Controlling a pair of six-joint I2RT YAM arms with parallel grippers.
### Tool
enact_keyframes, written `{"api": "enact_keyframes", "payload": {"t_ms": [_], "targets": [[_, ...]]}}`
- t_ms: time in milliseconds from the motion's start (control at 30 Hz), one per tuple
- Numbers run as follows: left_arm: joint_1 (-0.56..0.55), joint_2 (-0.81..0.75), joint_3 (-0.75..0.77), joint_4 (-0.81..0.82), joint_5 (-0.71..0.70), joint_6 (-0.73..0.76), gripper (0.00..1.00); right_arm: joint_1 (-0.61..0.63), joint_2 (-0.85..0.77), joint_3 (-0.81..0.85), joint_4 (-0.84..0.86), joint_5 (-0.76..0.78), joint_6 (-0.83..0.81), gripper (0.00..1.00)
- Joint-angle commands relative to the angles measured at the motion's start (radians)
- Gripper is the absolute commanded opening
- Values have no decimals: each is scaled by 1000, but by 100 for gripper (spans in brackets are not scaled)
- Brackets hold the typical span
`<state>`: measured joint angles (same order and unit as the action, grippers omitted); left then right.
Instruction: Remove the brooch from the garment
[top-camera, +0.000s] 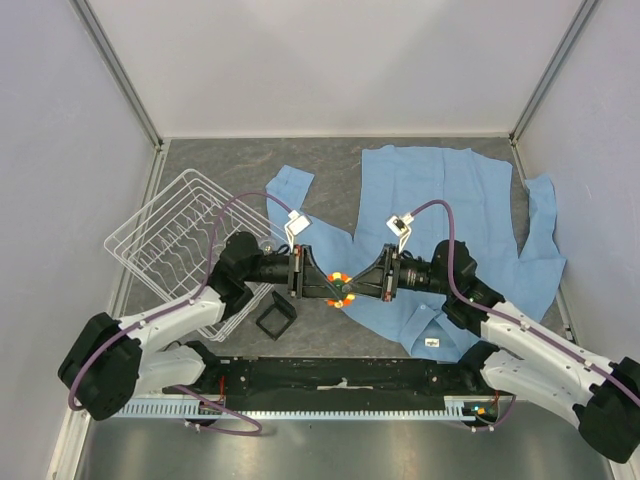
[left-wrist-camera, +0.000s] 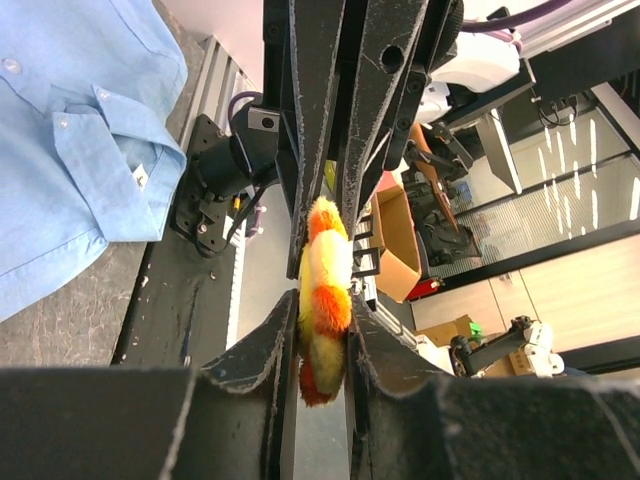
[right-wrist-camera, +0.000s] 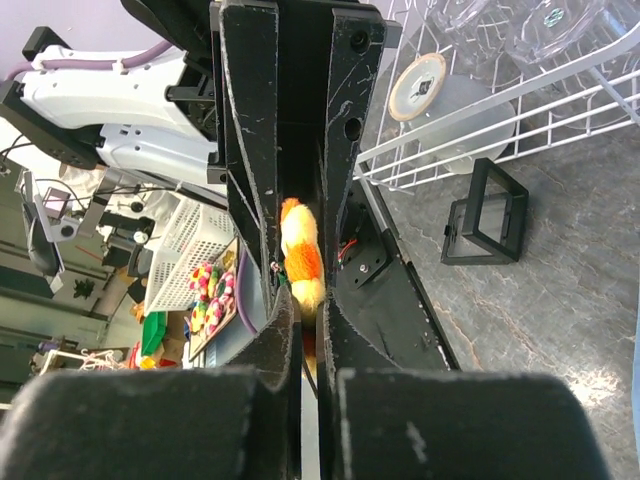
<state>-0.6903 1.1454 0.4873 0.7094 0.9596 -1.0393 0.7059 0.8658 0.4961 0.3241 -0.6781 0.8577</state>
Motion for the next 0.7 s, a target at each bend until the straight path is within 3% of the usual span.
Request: {"api": "enact_keyframes", "payload": {"t_ms": [0,33,100,133,167,233,267,333,367,667], "targets": [[14,-13,99,-91,-50,53,2,12,35,45,46,-6,1,0],[26,-19,124,-140,-73,70,2,14,35,47,52,20,3,0],[43,-32,148,-255,-134,100,14,12,38,67,47,49,6,0],[58,-33,161,-272,-154,102,22,12,42,74,40,76,6,0],[67,-38,166,-289,-165,102,36,10,48,87,26,98,7,0],[92,-38,178,-295,-173,102,44,7,74,133,-13,132,4,0],[103,-39,183,-297,-170,102,64,4,84,145,-28,153,6,0],[145,-44,186,-292,-135,101,70,-19,113,174,-30,163,17,0],[164,-49,182,-291,-124,97,78,-43,124,182,-20,160,23,0],[347,-82,119,-133,-25,-24,79,-152,349,350,58,0,12,0]]}}
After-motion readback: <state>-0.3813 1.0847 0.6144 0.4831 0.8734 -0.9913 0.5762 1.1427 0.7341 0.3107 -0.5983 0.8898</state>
